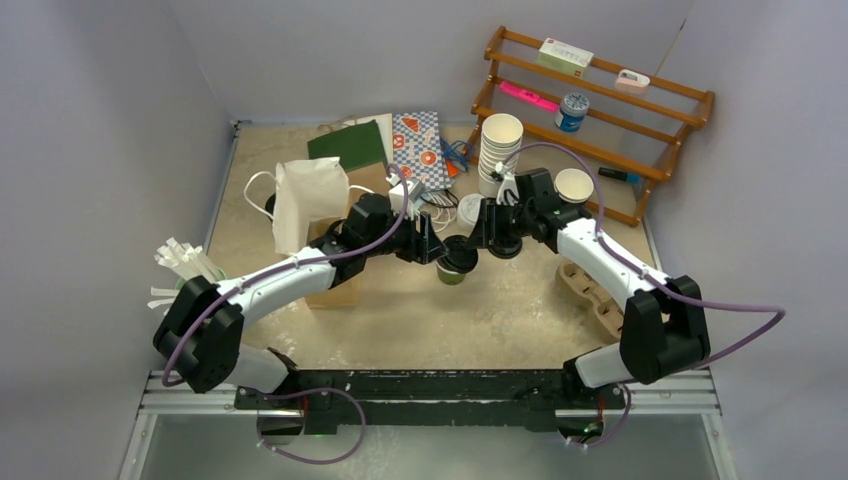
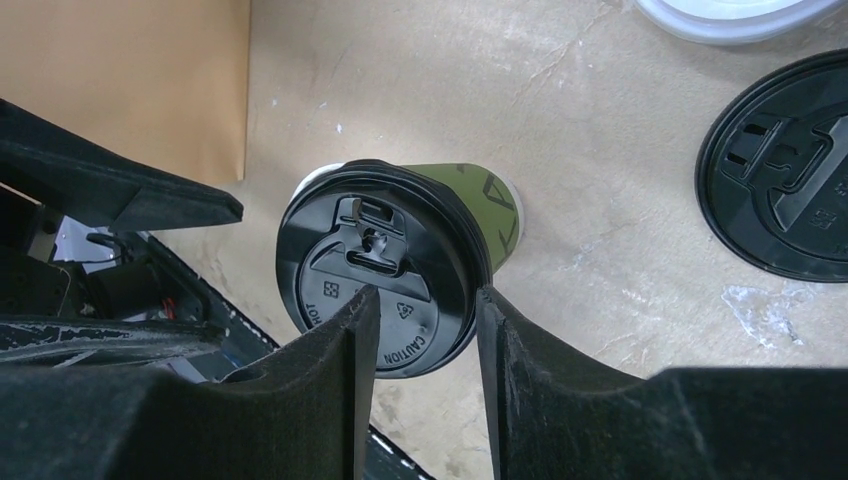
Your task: Pack the takeout coffee
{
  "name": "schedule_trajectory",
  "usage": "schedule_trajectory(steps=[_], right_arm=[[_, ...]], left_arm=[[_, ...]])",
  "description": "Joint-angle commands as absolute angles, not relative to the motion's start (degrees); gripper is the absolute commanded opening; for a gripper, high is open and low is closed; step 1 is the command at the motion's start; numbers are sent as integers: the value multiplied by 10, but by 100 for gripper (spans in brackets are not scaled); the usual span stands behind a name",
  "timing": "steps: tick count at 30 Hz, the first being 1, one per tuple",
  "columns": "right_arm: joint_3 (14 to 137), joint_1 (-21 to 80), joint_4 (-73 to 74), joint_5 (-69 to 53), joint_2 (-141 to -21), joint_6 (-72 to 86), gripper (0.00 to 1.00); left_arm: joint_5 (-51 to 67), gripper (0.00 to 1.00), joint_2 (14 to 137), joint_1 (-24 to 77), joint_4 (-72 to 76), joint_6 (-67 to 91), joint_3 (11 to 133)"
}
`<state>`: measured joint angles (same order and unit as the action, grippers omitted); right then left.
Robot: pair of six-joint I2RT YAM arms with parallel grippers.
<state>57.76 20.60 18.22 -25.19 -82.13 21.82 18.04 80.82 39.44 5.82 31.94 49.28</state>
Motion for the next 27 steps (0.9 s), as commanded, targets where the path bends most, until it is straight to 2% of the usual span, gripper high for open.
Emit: schedule_trajectory(steps=[1,15,27], right_arm=[[579,204,168,-281,-822,215,42],[586,204,158,-308,-823,221,38],[598,204,187,-272,-816,214,39]], left_arm=[[180,53,825,395,58,318,505],[167,51,822,394,42,307,510],[176,49,833,394,42,308,516]])
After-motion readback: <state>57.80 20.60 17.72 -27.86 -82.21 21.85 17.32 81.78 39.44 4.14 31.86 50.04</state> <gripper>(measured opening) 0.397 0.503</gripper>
